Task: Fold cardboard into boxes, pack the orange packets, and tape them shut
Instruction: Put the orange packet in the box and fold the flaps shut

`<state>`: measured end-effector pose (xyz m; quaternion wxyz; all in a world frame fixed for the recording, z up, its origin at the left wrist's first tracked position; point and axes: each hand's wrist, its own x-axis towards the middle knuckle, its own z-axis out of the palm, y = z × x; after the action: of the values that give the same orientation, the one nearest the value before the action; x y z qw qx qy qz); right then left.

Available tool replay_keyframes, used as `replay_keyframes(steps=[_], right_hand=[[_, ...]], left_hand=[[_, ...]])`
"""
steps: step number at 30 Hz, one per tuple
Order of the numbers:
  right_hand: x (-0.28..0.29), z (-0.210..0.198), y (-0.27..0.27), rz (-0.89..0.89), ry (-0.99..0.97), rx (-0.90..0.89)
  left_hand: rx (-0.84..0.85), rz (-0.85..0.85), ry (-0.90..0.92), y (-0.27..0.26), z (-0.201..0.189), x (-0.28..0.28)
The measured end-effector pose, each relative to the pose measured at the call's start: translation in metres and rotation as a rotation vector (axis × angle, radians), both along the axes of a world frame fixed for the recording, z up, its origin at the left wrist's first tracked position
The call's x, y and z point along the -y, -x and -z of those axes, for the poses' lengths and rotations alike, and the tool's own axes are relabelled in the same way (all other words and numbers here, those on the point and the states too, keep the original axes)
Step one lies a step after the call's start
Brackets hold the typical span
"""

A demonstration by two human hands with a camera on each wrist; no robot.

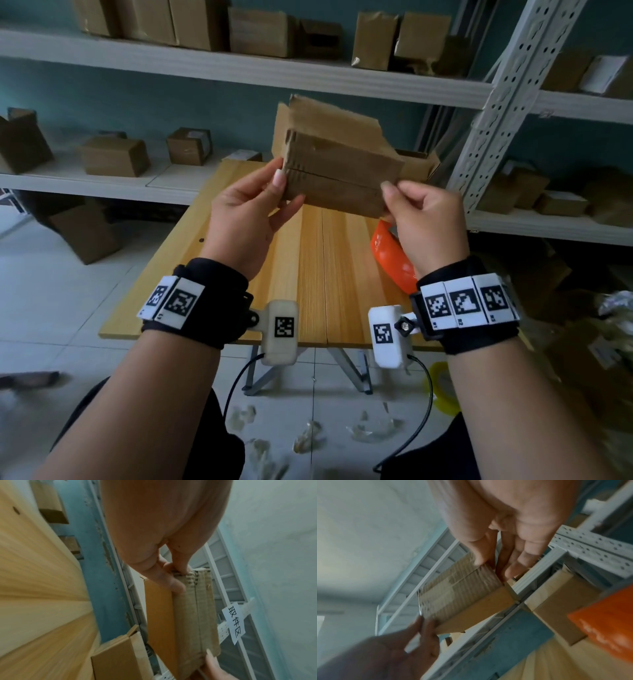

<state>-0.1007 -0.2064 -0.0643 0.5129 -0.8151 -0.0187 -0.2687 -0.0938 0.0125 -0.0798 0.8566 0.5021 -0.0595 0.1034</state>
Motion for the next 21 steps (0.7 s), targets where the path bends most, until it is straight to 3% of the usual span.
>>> replay_keyframes(steps=[5, 7, 10, 15, 18, 21], right_hand=[[-0.015, 0.001, -0.002, -0.135, -0.356, -0.157], [-0.02, 0.003, -0.002, -0.129, -0.353, -0.213], [-0.025, 0.006, -0.001, -0.103, -0.311, -0.325], [-0.033, 0.008, 0.001, -0.105, -0.202, -0.369], [-0.038, 0.002, 0.006, -0.123, -0.267, -0.338], [-0.044, 0.0, 0.009, -0.195, -0.393, -0.275]], left_hand=[[-0.045, -0.228, -0.236, -0.005, 0.0, -0.004], [-0.064, -0.252, -0.284, -0.003, 0.001, -0.003], [-0.115, -0.217, -0.201, -0.002, 0.0, -0.002], [-0.21, -0.174, -0.202, -0.01, 0.008, -0.004], [-0.232, -0.171, -0.165, -0.008, 0.007, -0.001], [-0.151, -0.218, -0.14, -0.005, 0.006, 0.002]])
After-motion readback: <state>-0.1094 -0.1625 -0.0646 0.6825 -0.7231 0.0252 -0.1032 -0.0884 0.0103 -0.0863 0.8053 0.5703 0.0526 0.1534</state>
